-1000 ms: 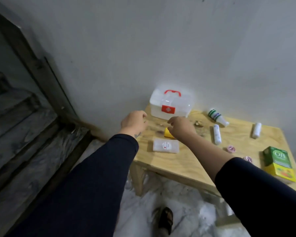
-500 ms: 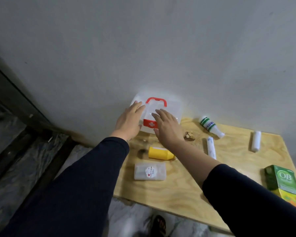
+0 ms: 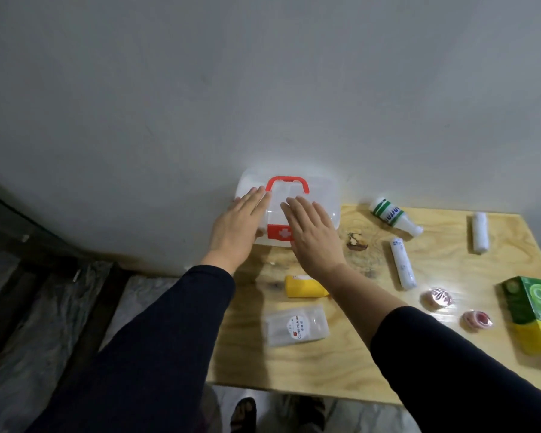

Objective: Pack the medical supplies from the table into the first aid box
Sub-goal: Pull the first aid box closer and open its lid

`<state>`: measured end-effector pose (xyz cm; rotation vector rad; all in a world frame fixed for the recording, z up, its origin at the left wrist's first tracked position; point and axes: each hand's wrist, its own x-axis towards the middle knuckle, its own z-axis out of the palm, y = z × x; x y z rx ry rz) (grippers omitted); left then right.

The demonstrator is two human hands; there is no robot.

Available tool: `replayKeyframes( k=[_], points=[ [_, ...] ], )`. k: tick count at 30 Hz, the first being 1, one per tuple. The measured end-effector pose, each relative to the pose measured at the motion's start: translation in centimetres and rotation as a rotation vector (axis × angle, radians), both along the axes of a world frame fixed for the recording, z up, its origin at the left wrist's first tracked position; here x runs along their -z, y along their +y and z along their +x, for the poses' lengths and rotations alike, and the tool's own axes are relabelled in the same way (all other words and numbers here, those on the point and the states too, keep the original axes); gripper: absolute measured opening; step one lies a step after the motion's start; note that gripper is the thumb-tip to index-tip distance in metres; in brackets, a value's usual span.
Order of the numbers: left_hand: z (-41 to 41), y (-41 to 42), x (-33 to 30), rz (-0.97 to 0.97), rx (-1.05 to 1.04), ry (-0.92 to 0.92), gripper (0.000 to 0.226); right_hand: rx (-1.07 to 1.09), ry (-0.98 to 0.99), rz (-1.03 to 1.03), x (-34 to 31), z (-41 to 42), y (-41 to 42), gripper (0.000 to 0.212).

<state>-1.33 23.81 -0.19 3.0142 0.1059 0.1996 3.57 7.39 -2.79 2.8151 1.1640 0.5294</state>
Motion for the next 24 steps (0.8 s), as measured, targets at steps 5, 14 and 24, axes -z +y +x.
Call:
replayKeyframes(
  k=[5, 14, 24],
  points=[
    [0.1, 0.7, -0.6, 0.008, 0.079, 0.028, 0.072, -0.035, -0.054, 0.054, -0.2, -1.5, -0.8, 0.053],
    [-0.7, 1.9, -2.6, 0.081, 0.236, -0.017, 0.067, 0.064, -0.154, 0.275, -2.6, -3.3, -0.4, 0.027],
    [2.6, 3.6, -7.3, 0.011, 0.246, -0.19, 0.05, 0.585, 0.214, 0.414, -3.5, -3.4, -1.1, 0.031]
  ],
)
